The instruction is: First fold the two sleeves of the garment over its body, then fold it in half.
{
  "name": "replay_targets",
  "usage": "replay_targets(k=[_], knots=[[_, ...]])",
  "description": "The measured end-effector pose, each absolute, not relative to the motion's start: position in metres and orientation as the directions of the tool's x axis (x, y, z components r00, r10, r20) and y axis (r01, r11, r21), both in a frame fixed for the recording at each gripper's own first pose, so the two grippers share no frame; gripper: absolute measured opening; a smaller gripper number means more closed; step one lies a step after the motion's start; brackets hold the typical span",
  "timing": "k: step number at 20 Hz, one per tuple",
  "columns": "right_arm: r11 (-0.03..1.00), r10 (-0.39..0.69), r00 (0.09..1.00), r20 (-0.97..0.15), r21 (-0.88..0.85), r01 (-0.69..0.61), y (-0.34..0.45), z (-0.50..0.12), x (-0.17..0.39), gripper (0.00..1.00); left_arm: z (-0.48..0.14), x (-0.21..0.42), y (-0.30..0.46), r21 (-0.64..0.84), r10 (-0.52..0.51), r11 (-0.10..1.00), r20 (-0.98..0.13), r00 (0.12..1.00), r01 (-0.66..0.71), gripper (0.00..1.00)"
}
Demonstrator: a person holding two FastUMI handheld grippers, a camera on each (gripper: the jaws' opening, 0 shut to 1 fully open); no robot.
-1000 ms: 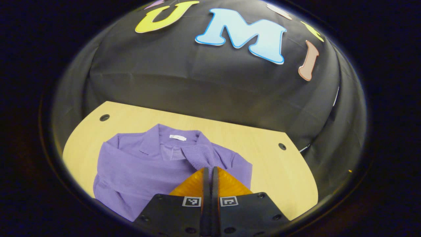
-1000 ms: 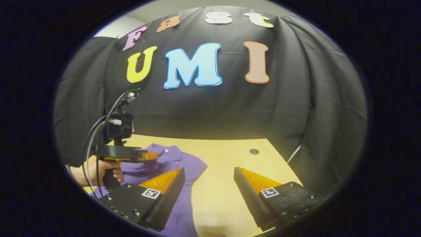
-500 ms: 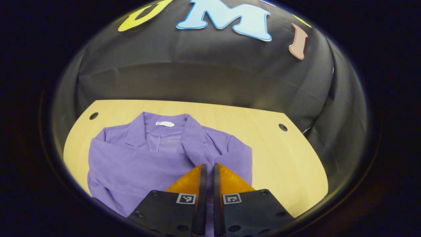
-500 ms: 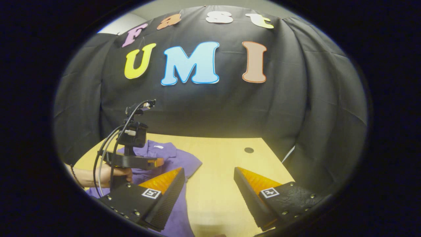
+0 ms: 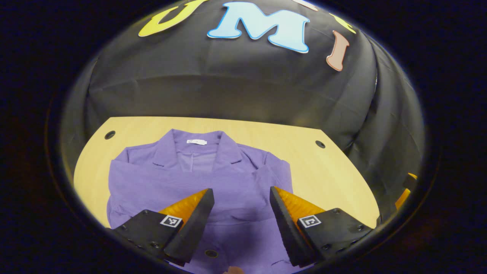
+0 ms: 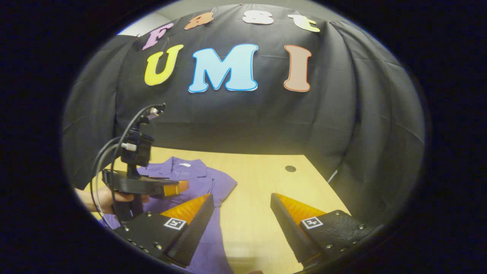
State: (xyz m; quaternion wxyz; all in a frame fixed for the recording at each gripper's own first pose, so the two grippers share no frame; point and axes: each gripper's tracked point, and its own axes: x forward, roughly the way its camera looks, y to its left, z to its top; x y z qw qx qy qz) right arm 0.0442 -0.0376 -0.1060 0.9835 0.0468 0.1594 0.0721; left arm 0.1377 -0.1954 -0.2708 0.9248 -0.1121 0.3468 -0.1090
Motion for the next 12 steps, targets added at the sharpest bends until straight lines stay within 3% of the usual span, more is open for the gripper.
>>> replay_targets(k=[2, 3, 4, 6, 12], knots=[[0.983, 0.164, 0.928, -0.334, 0.131, -0.127, -0.028, -0.12, 0.038, 0.94, -0.264, 0.123, -0.176, -0.272, -0.267, 0.955, -0.612, 0.745, 0.119, 0.96], [0.981, 0.171, 0.92, -0.353, 0.145, -0.126, -0.023, -0.129, 0.034, 0.94, -0.26, 0.114, -0.166, -0.264, -0.262, 0.957, -0.609, 0.748, 0.121, 0.91], [0.979, 0.178, 0.911, -0.371, 0.159, -0.127, -0.016, -0.137, 0.029, 0.94, -0.258, 0.104, -0.155, -0.254, -0.256, 0.96, -0.609, 0.751, 0.121, 0.96], [0.978, 0.183, 0.891, -0.415, 0.168, -0.123, -0.007, -0.155, 0.018, 0.94, -0.257, 0.078, -0.131, -0.233, -0.245, 0.965, -0.618, 0.747, 0.123, 0.91], [0.981, 0.19, 0.841, -0.507, 0.135, -0.14, 0.016, -0.19, -0.025, 0.94, -0.266, -0.004, -0.07, -0.182, -0.212, 0.976, -0.657, 0.723, 0.121, 0.95]])
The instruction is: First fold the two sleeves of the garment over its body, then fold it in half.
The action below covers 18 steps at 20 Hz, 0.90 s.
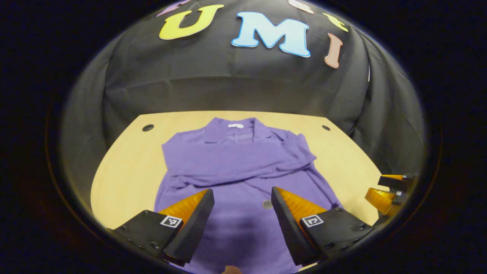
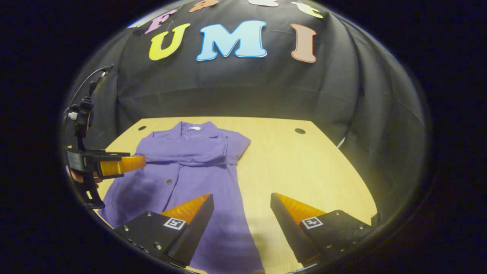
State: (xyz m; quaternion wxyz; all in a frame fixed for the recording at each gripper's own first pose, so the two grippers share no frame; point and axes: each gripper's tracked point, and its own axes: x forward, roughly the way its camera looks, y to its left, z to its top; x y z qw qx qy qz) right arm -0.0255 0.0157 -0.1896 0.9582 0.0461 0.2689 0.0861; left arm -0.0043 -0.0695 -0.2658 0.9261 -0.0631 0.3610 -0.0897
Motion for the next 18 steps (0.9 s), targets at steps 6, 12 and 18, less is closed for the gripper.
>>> replay_targets(k=[6, 12, 18], knots=[[0.985, 0.172, 0.781, -0.6, 0.13, -0.117, 0.019, -0.227, -0.068, 0.94, -0.293, -0.097, -0.016, -0.162, -0.183, 0.982, -0.722, 0.668, 0.094, 0.98], [0.988, 0.156, 0.73, -0.666, 0.112, -0.108, 0.016, -0.259, -0.109, 0.94, -0.309, -0.17, 0.03, -0.151, -0.144, 0.988, -0.762, 0.631, 0.042, 0.99], [0.986, 0.168, 0.684, -0.71, 0.136, -0.101, 0.013, -0.285, -0.131, 0.94, -0.318, -0.225, 0.061, -0.136, -0.127, 0.99, -0.784, 0.608, 0.033, 0.98]])
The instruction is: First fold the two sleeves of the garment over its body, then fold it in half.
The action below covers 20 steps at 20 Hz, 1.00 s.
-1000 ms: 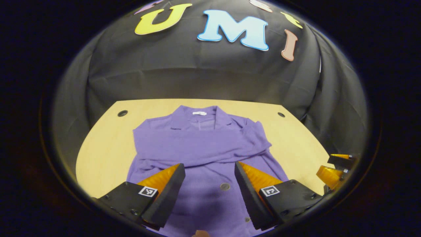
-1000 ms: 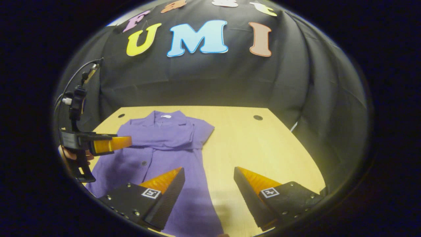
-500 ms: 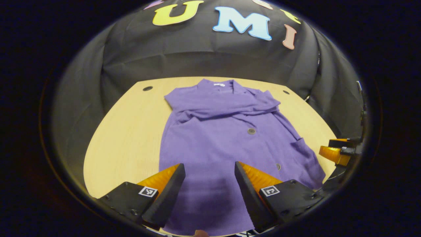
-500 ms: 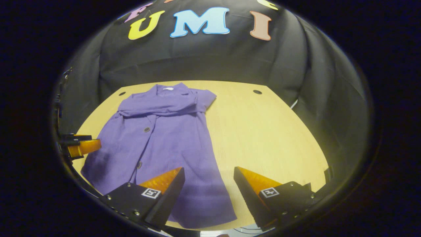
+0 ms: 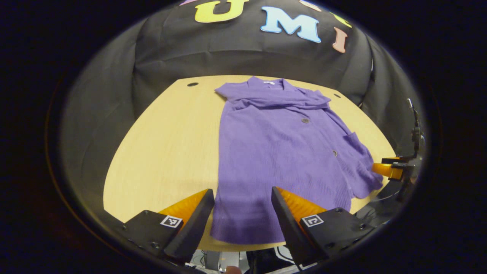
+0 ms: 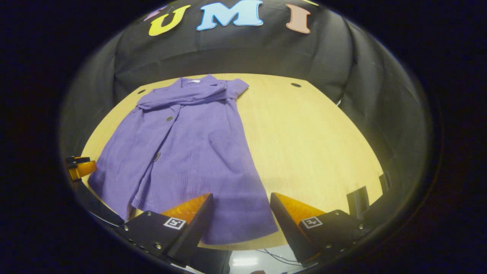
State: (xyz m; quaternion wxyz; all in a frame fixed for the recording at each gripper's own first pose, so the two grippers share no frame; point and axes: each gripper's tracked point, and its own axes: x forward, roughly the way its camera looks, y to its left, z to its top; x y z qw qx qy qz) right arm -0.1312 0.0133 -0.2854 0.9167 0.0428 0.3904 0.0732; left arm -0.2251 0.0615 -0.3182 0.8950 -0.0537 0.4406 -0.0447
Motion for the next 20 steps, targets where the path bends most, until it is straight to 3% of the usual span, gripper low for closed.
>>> replay_targets(k=[1, 9, 14, 15, 16, 17, 18, 20], knots=[[0.987, 0.158, 0.679, -0.717, 0.131, -0.092, 0.012, -0.289, -0.133, 0.94, -0.321, -0.231, 0.064, -0.136, -0.128, 0.99, -0.786, 0.605, 0.032, 0.95], [0.987, 0.152, 0.642, -0.752, 0.148, -0.06, 0.015, -0.31, -0.148, 0.97, -0.348, -0.26, 0.061, -0.148, -0.147, 0.988, -0.809, 0.569, 0.044, 0.98], [0.982, 0.153, 0.638, -0.755, 0.186, -0.015, 0.021, -0.312, -0.153, 0.96, -0.352, -0.26, 0.057, -0.104, -0.143, 0.989, -0.807, 0.573, 0.101, 0.95], [0.98, 0.16, 0.634, -0.756, 0.198, -0.012, 0.025, -0.312, -0.155, 0.98, -0.354, -0.262, 0.055, -0.089, -0.141, 0.989, -0.81, 0.569, 0.119, 0.99], [0.98, 0.154, 0.643, -0.751, 0.196, -0.005, 0.025, -0.31, -0.155, 0.99, -0.355, -0.262, 0.053, -0.08, -0.145, 0.987, -0.81, 0.569, 0.137, 0.95], [0.98, 0.153, 0.641, -0.752, 0.198, -0.002, 0.027, -0.311, -0.156, 1.0, -0.355, -0.261, 0.05, -0.082, -0.156, 0.985, -0.808, 0.569, 0.154, 1.0], [0.98, 0.154, 0.645, -0.749, 0.199, -0.002, 0.028, -0.311, -0.155, 1.0, -0.355, -0.261, 0.045, -0.087, -0.17, 0.982, -0.807, 0.566, 0.171, 0.87], [0.979, 0.155, 0.646, -0.747, 0.202, -0.002, 0.031, -0.31, -0.155, 1.0, -0.354, -0.259, 0.037, -0.086, -0.189, 0.975, -0.805, 0.563, 0.203, 0.75]])
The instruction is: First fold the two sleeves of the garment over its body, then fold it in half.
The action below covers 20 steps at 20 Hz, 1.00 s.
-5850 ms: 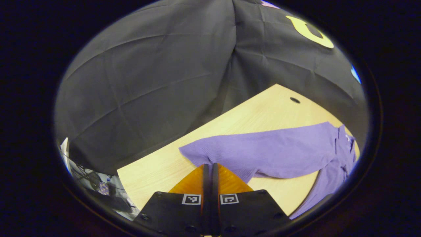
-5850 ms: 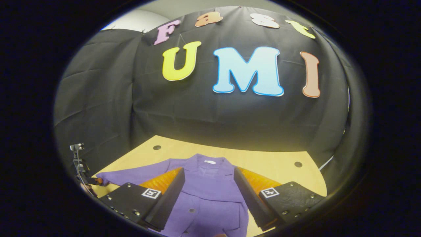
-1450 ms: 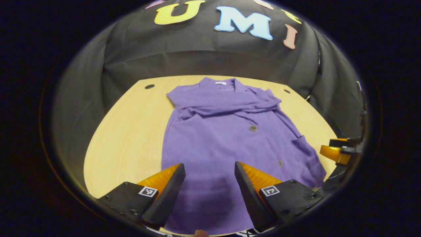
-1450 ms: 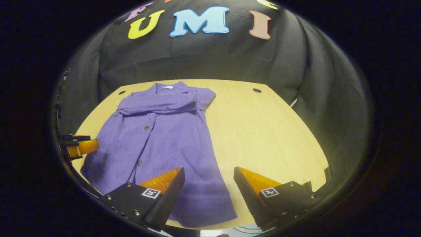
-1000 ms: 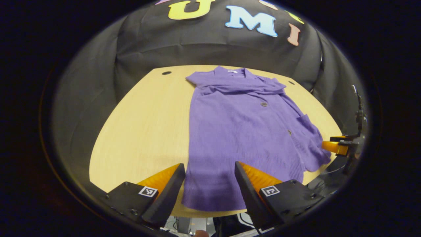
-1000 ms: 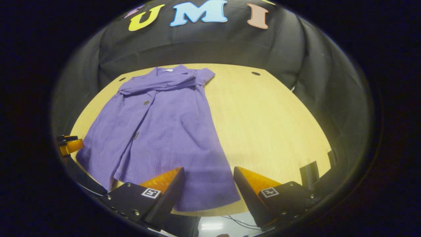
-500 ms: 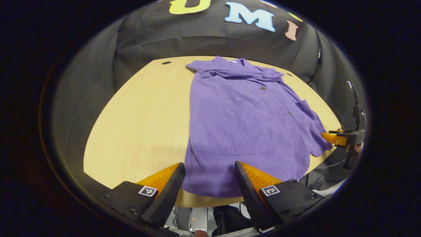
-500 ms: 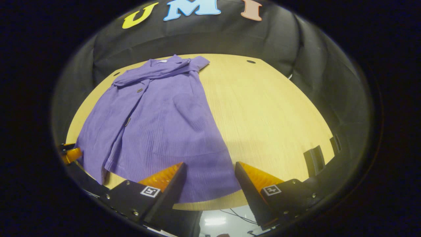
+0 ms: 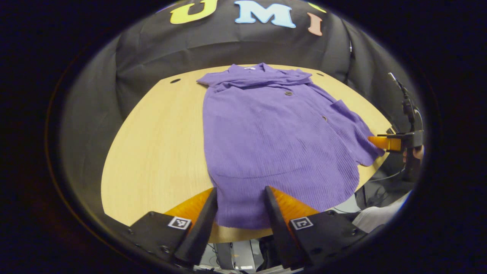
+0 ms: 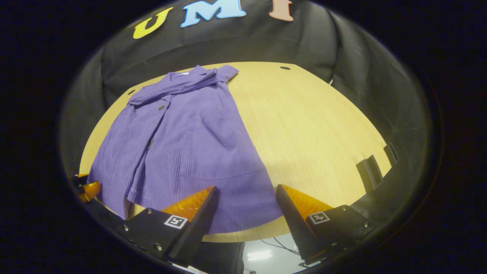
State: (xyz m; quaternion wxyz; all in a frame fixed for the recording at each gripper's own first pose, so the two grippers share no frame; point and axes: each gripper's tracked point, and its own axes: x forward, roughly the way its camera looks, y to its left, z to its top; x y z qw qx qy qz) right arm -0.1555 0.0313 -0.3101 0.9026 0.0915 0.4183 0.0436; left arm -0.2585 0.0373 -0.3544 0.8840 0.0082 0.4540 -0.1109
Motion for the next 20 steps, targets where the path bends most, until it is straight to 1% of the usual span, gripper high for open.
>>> replay_targets(k=[1, 2, 3, 4, 5, 6, 7, 9, 10, 11, 13, 15, 20], knots=[[0.98, 0.15, 0.643, -0.751, 0.197, 0.001, 0.032, -0.312, -0.156, 0.95, -0.355, -0.26, 0.033, -0.092, -0.201, 0.972, -0.805, 0.558, 0.218, 0.71], [0.978, 0.165, 0.64, -0.751, 0.206, -0.009, 0.036, -0.31, -0.155, 0.91, -0.355, -0.259, 0.031, -0.087, -0.208, 0.968, -0.802, 0.56, 0.236, 0.62], [0.978, 0.165, 0.639, -0.751, 0.211, -0.005, 0.041, -0.31, -0.154, 0.76, -0.354, -0.259, 0.025, -0.101, -0.227, 0.964, -0.798, 0.559, 0.247, 0.58], [0.979, 0.158, 0.638, -0.754, 0.201, -0.005, 0.043, -0.309, -0.154, 0.61, -0.354, -0.257, 0.021, -0.1, -0.236, 0.959, -0.797, 0.557, 0.263, 0.46], [0.979, 0.173, 0.639, -0.749, 0.203, -0.027, 0.048, -0.307, -0.155, 0.55, -0.351, -0.258, 0.017, -0.099, -0.254, 0.951, -0.79, 0.559, 0.292, 0.43], [0.975, 0.172, 0.643, -0.746, 0.221, -0.004, 0.055, -0.309, -0.152, 0.36, -0.349, -0.251, 0.012, -0.118, -0.256, 0.956, -0.784, 0.565, 0.269, 0.33], [0.975, 0.158, 0.642, -0.75, 0.22, 0.018, 0.056, -0.308, -0.153, 0.17, -0.351, -0.252, 0.011, -0.112, -0.269, 0.948, -0.783, 0.561, 0.297, 0.22], [0.979, 0.14, 0.647, -0.749, 0.203, 0.023, 0.053, -0.303, -0.154, 0.18, -0.353, -0.249, 0.009, -0.123, -0.285, 0.943, -0.777, 0.562, 0.309, 0.2], [0.975, 0.147, 0.634, -0.759, 0.22, 0.038, 0.055, -0.299, -0.155, 0.03, -0.352, -0.249, 0.01, -0.139, -0.281, 0.949, -0.773, 0.568, 0.281, 0.14], [0.973, 0.147, 0.633, -0.76, 0.225, 0.045, 0.055, -0.303, -0.15, 0.03, -0.351, -0.248, 0.011, -0.15, -0.293, 0.946, -0.773, 0.563, 0.286, 0.07], [0.965, 0.165, 0.621, -0.767, 0.257, 0.061, 0.056, -0.302, -0.15, 0.04, -0.35, -0.247, 0.012, -0.191, -0.306, 0.947, -0.779, 0.547, 0.258, 0.07], [0.949, 0.194, 0.632, -0.75, 0.308, 0.074, 0.055, -0.29, -0.147, 0.04, -0.344, -0.243, 0.017, -0.229, -0.318, 0.947, -0.778, 0.542, 0.228, 0.07], [0.934, 0.245, 0.664, -0.707, 0.356, 0.034, 0.046, -0.252, -0.137, 0.03, -0.313, -0.224, 0.027, -0.284, -0.325, 0.945, -0.75, 0.576, 0.163, 0.08]])
